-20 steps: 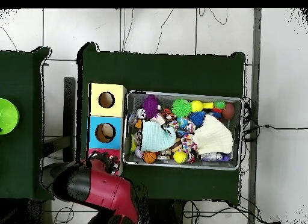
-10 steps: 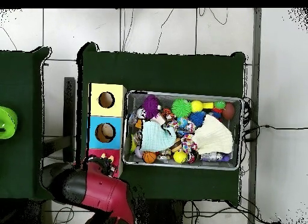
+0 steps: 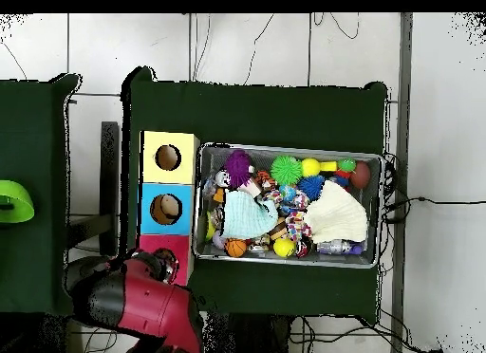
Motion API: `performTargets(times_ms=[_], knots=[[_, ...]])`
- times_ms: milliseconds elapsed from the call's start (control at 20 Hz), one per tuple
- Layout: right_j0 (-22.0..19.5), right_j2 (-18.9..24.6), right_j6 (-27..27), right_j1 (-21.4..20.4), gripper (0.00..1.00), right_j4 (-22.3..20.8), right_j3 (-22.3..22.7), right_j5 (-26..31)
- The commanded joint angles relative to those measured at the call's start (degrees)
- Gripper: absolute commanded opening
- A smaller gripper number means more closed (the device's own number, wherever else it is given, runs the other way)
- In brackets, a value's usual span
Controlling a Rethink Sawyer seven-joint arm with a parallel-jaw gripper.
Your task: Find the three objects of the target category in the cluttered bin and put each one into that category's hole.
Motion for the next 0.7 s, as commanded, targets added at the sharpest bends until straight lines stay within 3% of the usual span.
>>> performTargets(times_ms=[50,500,700], knots=[[-0.2,3.93,12.1,0.8,0.0,-0.84,0.42,3.73],[-0.58,4.23,10.77,-0.18,0.0,-1.22,3.56,0.84],[-1.6,3.62,9.07,-0.13,0.0,-2.3,2.32,1.17]])
